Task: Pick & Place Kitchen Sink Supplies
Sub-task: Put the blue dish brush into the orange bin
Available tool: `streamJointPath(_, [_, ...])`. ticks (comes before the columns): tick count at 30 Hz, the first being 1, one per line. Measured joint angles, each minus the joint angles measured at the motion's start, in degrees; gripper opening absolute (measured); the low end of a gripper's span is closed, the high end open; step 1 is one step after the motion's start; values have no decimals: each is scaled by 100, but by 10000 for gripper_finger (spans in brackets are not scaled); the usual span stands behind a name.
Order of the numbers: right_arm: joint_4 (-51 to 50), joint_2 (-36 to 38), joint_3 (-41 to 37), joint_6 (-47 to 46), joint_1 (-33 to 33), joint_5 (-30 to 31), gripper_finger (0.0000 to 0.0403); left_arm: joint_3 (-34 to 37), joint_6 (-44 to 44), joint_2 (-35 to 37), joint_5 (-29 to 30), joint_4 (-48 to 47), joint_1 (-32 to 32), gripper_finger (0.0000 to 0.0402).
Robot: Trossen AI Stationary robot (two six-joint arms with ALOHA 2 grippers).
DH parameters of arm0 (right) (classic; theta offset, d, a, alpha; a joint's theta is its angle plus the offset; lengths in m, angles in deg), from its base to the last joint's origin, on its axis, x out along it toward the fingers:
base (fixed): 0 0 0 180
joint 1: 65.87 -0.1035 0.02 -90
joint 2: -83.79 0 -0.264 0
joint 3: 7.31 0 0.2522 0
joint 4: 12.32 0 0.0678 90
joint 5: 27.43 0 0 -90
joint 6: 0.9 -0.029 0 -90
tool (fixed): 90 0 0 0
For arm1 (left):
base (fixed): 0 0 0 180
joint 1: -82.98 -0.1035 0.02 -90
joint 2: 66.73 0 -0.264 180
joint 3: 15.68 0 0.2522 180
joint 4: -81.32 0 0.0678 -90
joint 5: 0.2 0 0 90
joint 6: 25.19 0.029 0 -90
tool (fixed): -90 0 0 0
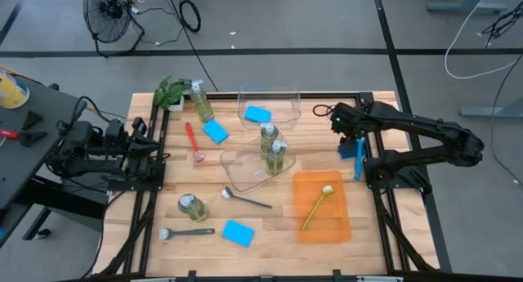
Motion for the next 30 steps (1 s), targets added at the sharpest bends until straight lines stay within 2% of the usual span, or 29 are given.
streamJointPath(3, [-208,-152,265,902,0,-58,224,0,1,0,-1,0,2,37])
streamJointPath(13, [-886,-518,797,4062,-11,-1030,224,0,1,0,-1,-1,2,37])
streamJointPath(17, [-1202,-516,797,5138,-132,-953,224,0,1,0,1,0,1,37])
streamJointPath(25, [-1651,-514,797,6405,-504,-690,224,0,1,0,1,-2,0,37])
streamJointPath(30, [-1800,-514,748,6572,-544,-461,224,0,1,0,-1,0,2,37])
